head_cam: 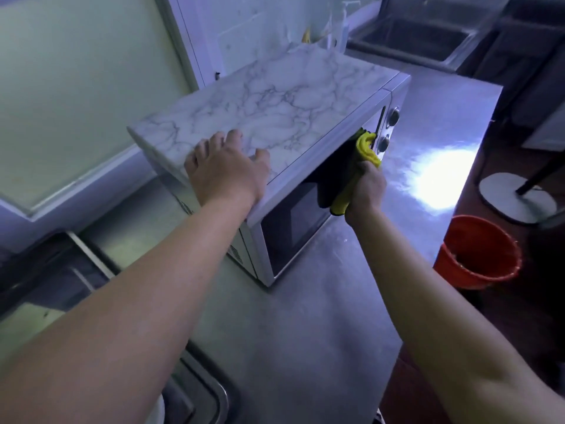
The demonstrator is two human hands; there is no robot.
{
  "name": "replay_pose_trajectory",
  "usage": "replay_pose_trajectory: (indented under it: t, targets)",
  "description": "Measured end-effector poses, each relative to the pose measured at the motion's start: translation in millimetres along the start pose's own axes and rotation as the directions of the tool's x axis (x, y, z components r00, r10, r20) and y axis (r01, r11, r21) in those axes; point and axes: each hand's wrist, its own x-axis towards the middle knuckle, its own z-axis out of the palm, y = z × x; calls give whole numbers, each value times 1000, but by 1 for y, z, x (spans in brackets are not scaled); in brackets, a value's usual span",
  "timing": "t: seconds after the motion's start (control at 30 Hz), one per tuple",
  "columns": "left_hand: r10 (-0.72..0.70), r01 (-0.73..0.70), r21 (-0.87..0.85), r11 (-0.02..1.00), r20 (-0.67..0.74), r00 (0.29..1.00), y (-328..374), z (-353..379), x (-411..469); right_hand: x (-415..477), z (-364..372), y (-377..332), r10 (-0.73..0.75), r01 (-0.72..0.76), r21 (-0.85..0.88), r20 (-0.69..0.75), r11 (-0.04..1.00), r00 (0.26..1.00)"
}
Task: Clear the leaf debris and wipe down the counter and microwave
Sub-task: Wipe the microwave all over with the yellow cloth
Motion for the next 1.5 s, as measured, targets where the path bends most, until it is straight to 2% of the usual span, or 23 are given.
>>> replay_pose_trajectory:
  t: [0.2,0.33,0.57,0.63,0.83,0.93,0.97,1.03,1.07,1.13,1.17,1.2,1.23,1.3,1.4,1.47,1.5]
  targets:
    - [-4,4,7,1000,16,1000,-1,2,1,-116,-1,41,-56,46,71,142,996,988]
    - [-1,1,2,1000,10,1000,-1,1,0,-192,-12,73,-144,145,17,283,989,948]
    - [-5,4,8,1000,10,1000,1,0,0,-198,-28,107,-318,368,-54,396,928,861]
    - [-5,5,9,1000,12,1000,1,0,0,-195,-35,120,-301,354,-61,406,933,863]
    - [-35,35,-8,999,12,999,1,1,1,-182,-59,157,2,101,-244,391,964,921]
    - [-49,49,-14,999,3,999,2,1,0,-177,-70,156,77,43,-265,425,963,902]
    - [-58,58,-18,998,3,998,2,0,1,-171,-71,149,138,-26,-253,436,967,889]
    - [-70,70,-23,997,13,997,3,-1,0,-156,-76,132,336,-266,-218,416,939,845]
    - [-74,75,-23,997,16,997,4,-1,0,-145,-80,123,463,-410,-217,381,886,800]
    - [-83,84,-17,996,23,996,4,-3,0,-118,-93,108,694,-649,-245,281,720,663]
    - [-78,78,-12,997,25,997,4,-3,0,-103,-101,100,748,-706,-248,252,663,614]
    - [-68,68,-7,998,23,997,4,-3,0,-87,-109,91,756,-715,-248,242,654,608]
    - [-60,60,-3,998,22,998,3,-2,1,-71,-115,82,731,-691,-240,245,682,637]
    - [-63,63,8,998,19,998,2,-2,1,-38,-121,59,612,-574,-211,242,791,753]
    - [-82,82,13,997,25,996,2,-1,0,12,-107,14,306,-265,-177,276,948,911]
    - [-81,81,12,997,30,996,3,-1,0,39,-87,-16,22,33,-147,354,989,935]
    - [-77,77,10,997,30,997,3,-2,0,50,-76,-27,-142,221,-152,411,963,901]
